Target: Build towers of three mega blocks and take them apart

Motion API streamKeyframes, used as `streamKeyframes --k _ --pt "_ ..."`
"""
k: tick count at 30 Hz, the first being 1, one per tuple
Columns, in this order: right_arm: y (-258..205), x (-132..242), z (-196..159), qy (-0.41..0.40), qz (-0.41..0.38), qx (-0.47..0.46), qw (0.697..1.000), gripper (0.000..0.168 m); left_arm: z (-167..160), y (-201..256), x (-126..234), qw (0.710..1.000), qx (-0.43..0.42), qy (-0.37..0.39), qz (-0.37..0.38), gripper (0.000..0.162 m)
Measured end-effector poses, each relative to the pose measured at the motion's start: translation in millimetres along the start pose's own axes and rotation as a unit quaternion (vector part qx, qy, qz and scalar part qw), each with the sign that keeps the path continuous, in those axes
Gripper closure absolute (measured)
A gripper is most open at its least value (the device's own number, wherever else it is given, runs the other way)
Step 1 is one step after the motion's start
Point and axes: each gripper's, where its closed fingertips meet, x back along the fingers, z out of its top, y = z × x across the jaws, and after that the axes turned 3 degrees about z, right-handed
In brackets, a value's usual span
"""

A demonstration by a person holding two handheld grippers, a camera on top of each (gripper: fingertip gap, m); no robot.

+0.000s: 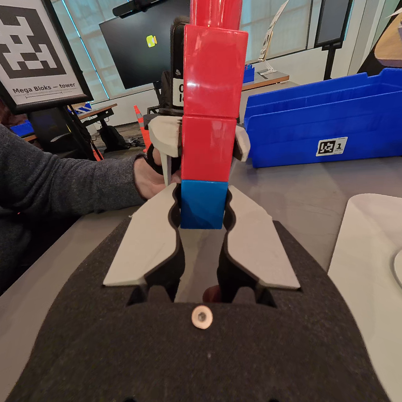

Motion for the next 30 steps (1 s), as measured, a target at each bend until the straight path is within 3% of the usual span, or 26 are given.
streamKeyframes --k 10,12,15,18,24,30 --pt "-0.9 -0.8 0.2 0.0 0.003 0.002 1.0 0.132 -0.1 1.7 1.4 1.0 -0.007 -0.003 -0.004 0.126" --pt "-0.3 1.5 2.6 0.01 0.012 -0.012 1.0 0.121 -2.2 0.1 1.1 1.0 -0.012 -0.019 0.002 0.126" --pt "3.8 11.3 7.4 0.022 0.007 -0.007 1.0 0.122 -0.4 -5.1 5.1 0.999 -0.016 -0.029 0.016 0.126" --pt "7.8 24.2 27.2 0.064 0.001 -0.009 0.998 0.123 -4.9 -4.9 5.8 0.998 -0.029 -0.057 0.02 0.126" --pt "-5.7 24.1 49.2 0.069 0.009 0.025 0.997 0.119 -34.5 1.2 -7.0 0.987 -0.062 -0.147 0.019 0.125" --pt "-8.3 20.4 47.5 0.038 0.002 0.039 0.999 0.132 -40.7 9.0 -11.1 0.984 -0.073 -0.165 0.004 0.125"
